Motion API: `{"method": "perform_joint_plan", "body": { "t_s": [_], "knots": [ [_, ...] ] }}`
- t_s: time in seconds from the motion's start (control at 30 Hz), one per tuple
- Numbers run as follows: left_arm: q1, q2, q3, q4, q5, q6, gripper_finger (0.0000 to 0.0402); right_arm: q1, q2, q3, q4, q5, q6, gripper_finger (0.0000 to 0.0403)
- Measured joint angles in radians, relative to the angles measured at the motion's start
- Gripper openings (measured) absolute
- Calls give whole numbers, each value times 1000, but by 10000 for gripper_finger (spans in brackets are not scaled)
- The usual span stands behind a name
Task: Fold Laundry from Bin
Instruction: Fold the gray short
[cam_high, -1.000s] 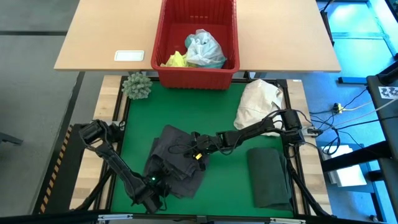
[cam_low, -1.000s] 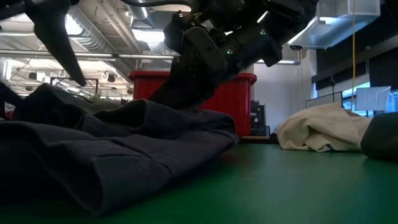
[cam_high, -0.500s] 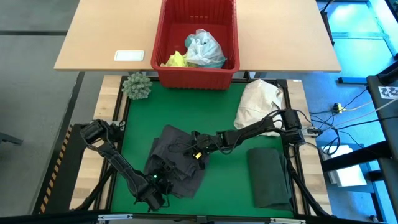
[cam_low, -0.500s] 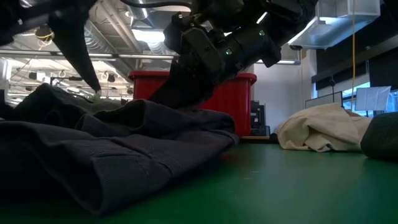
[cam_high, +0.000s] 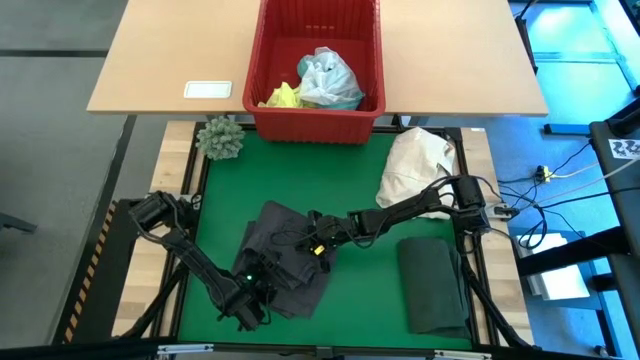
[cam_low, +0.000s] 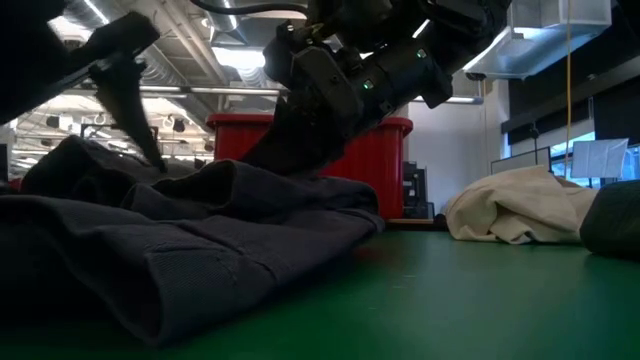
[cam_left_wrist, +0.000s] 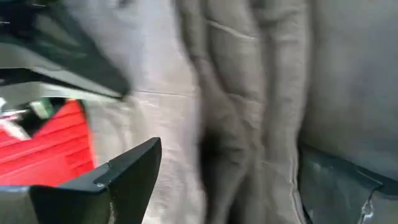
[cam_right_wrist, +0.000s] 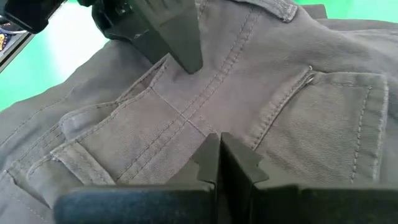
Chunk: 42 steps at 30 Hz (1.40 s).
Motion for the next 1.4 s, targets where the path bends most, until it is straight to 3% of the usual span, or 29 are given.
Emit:
{"method": "perform_joint_plan", "body": {
  "t_s": [0.2,0.33,0.53,0.9,1.0,1.1,1.2,1.4],
  "knots": [
    [42,0,0,38,-113,1,335,0,8,0,-5,0,12,17],
    [82,0,0,62,-105,2,335,0,34,0,-3,-1,19,17],
    [120,-2,-3,89,45,49,335,0,51,1,6,-6,23,17],
    [152,-2,-7,123,29,80,323,0,51,0,-2,-11,19,17],
    [172,-1,-8,126,-47,81,311,-1,51,0,-2,-25,19,17],
    [180,0,-8,128,-144,80,290,-1,51,0,-3,-29,19,17],
    [181,0,-9,137,-178,81,257,0,51,0,-5,-30,19,17],
    [182,0,-9,164,-174,80,140,0,51,0,-5,-36,18,17]
  ]
}}
